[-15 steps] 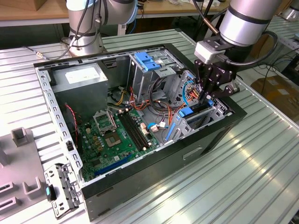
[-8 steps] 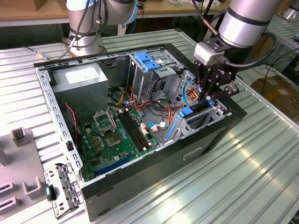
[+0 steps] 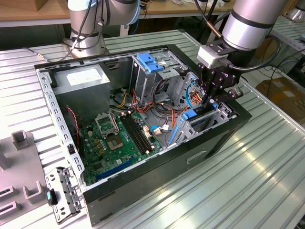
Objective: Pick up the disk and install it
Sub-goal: 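Insert the first disk wire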
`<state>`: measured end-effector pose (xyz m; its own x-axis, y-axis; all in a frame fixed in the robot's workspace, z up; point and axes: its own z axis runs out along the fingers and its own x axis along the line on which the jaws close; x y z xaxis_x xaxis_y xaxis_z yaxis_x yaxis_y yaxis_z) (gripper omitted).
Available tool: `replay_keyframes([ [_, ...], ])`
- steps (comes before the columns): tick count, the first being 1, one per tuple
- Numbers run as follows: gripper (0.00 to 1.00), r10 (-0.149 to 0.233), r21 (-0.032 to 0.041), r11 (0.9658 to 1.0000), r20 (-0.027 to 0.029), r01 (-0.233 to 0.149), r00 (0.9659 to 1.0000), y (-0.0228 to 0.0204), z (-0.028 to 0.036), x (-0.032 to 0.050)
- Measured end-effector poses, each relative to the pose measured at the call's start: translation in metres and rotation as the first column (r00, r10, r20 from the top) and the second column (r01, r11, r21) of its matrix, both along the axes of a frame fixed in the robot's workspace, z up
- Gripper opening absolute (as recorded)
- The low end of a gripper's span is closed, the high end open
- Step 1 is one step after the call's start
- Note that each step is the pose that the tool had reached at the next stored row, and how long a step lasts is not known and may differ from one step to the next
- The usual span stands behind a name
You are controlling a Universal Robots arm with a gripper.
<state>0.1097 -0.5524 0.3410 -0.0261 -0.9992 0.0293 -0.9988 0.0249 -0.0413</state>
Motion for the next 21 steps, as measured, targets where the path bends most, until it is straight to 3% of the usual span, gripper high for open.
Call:
replay_keyframes([
  [3, 0.18, 0.0, 0.0002, 1.0, 0.0, 0.0, 1.0, 0.0, 0.0015, 0.0],
  [4, 0.24, 0.0, 0.0002, 1.0, 0.0, 0.0, 1.0, 0.0, 0.0034, 0.0],
  [7, 0.24, 0.0, 0.0, 1.0, 0.0001, 0.0, 1.0, 0.0, 0.0076, 0.0],
  [10, 0.24, 0.0, -0.0005, 1.0, 0.0001, 0.0, 1.0, 0.0, 0.0078, 0.0],
  [11, 0.23, 0.0, -0.0008, 1.0, 0.0, 0.0, 1.0, 0.0, 0.0079, 0.0],
  [13, 0.11, 0.0, -0.0009, 1.0, 0.0001, 0.0, 1.0, 0.0, 0.0079, 0.0],
  [21, 0.11, 0.0, -0.0014, 1.0, 0.0, 0.0, 1.0, 0.0, 0.0078, 0.0],
])
